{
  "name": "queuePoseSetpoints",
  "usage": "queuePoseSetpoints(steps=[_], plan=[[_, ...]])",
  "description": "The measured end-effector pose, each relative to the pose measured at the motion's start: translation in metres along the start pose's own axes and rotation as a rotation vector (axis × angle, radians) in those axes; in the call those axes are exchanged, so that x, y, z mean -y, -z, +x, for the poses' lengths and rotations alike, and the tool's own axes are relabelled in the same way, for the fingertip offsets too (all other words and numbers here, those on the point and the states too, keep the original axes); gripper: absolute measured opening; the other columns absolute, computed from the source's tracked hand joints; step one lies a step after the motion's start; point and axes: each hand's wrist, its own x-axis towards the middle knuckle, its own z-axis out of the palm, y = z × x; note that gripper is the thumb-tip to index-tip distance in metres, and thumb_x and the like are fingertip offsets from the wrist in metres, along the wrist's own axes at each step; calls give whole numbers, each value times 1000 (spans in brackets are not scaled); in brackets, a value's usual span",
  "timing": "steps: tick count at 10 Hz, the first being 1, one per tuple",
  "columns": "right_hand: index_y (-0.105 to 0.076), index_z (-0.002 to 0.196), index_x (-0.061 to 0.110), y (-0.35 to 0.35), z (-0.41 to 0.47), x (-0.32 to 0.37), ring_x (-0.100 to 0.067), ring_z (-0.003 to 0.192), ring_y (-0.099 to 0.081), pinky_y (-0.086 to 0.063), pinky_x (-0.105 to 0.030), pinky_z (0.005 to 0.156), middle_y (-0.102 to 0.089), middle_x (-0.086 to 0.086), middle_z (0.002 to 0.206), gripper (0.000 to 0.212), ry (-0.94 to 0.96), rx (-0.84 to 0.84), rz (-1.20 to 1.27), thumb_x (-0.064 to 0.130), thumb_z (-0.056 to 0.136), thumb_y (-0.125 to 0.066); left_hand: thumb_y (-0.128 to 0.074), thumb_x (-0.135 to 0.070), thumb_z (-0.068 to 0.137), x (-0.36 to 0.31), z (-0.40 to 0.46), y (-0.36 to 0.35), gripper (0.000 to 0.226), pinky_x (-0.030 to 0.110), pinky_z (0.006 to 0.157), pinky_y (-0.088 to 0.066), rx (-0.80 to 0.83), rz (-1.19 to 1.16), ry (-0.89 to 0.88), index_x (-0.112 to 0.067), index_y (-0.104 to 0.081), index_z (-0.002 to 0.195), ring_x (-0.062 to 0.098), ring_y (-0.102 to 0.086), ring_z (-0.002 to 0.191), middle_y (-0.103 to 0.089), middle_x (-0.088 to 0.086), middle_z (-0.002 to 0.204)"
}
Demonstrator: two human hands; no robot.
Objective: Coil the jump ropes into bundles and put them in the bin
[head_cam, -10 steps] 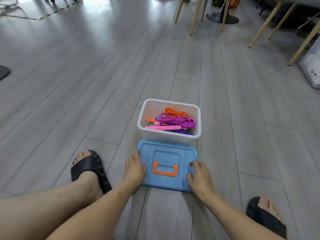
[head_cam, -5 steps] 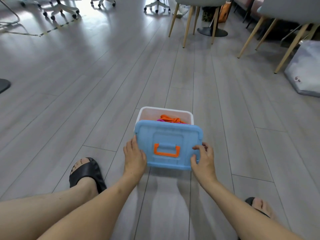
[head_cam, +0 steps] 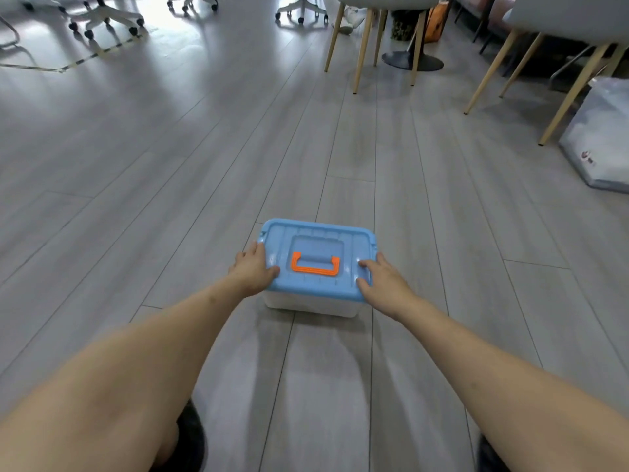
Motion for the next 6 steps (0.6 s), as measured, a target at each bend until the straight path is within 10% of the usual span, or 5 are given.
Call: queuePoseSetpoints(steps=[3,6], plan=[[-34,160,31,-5,-8,-13,-28,145,-41,-35,-40,118,-9,-7,173,57,15,28,-187,51,106,-36,-39,-48,104,3,5,-2,79,50,121,-22,58,92,7,-18,6,162,27,-22,153,4,0,171],[-42,151,24,23,-22,2,-27,137,-43,-44,-43,107,-42,-4,150,53,-5,-68,-218,43,101,-48,-29,-55,105,-30,-22,12,71,52,122,-15,-53,242,-7,-20,-3,162,32,-8,155,1,7,170]])
